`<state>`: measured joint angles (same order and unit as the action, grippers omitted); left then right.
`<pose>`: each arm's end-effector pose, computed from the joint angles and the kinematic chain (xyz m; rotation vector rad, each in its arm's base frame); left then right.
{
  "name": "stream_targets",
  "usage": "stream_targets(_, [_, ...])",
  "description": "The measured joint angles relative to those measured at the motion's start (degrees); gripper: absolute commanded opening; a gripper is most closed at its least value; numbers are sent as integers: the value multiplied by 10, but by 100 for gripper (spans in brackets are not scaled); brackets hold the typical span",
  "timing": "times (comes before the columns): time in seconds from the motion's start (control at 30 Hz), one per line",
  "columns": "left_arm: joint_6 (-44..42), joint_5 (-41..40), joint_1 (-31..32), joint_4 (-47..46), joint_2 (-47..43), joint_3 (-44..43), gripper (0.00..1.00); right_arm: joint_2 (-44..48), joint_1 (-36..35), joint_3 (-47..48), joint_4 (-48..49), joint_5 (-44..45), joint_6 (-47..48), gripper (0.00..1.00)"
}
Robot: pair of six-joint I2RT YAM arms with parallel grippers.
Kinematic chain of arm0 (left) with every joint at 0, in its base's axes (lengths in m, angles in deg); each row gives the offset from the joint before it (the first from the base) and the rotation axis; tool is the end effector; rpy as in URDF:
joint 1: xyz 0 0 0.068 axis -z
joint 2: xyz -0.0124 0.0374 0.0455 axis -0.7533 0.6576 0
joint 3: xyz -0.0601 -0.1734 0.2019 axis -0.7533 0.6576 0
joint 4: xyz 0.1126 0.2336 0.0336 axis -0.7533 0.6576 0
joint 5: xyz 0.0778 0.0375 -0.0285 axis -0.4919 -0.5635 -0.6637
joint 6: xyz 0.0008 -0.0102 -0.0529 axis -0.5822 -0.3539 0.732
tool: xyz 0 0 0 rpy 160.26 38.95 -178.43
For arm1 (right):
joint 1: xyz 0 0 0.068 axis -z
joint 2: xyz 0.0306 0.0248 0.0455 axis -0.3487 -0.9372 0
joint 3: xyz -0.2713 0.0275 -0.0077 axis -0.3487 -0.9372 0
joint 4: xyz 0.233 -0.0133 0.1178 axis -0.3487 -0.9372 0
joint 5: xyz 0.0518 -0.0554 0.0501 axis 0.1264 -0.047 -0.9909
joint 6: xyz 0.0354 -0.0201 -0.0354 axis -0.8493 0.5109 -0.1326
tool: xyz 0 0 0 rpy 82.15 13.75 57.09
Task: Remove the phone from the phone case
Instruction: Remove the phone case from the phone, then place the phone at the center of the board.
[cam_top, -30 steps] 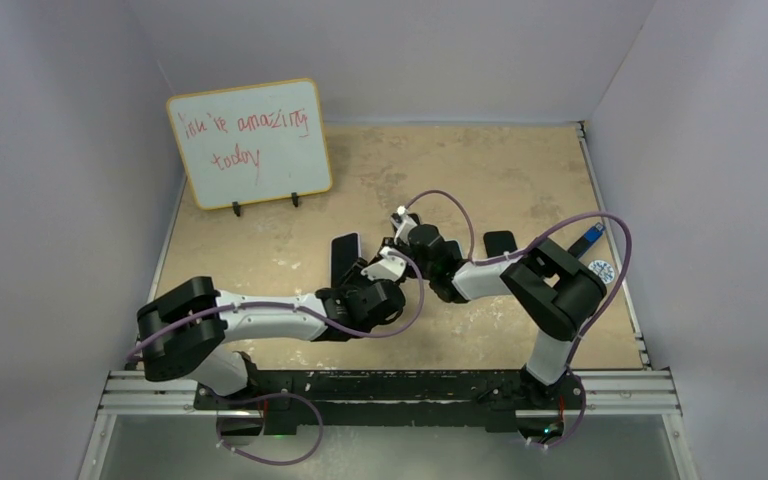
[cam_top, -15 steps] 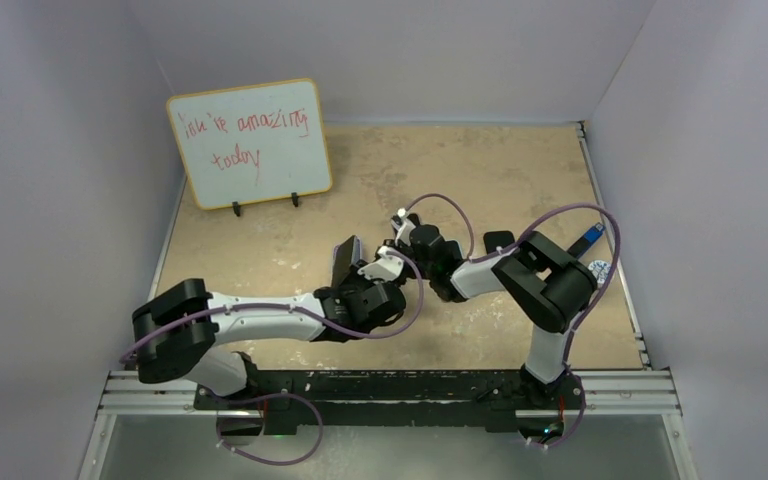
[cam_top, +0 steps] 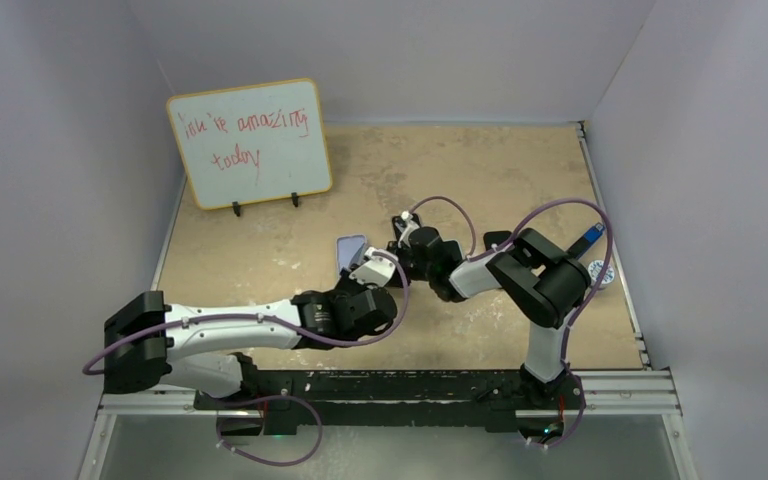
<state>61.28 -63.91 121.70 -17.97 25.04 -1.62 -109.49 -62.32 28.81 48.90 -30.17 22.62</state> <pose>0.1009 -0.2312 0.2225 0.5278 2.0267 0.1493 0.2535 0.2437 0.1200 -0.0521 2.2507 1.3262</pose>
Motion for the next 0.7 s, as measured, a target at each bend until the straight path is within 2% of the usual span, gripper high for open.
stream_targets(0.1, [14,-11,-16,25,-9,-1,0,0,3,0,-3,16,13,0])
stream_targets(0.4, [52,-24,-151,65,3,-1,0,10,8,0,-7,37,30,0])
stream_targets(0.7, [79,-50,-203,100,101,-36,0,19,12,-5,-6,37,33,0])
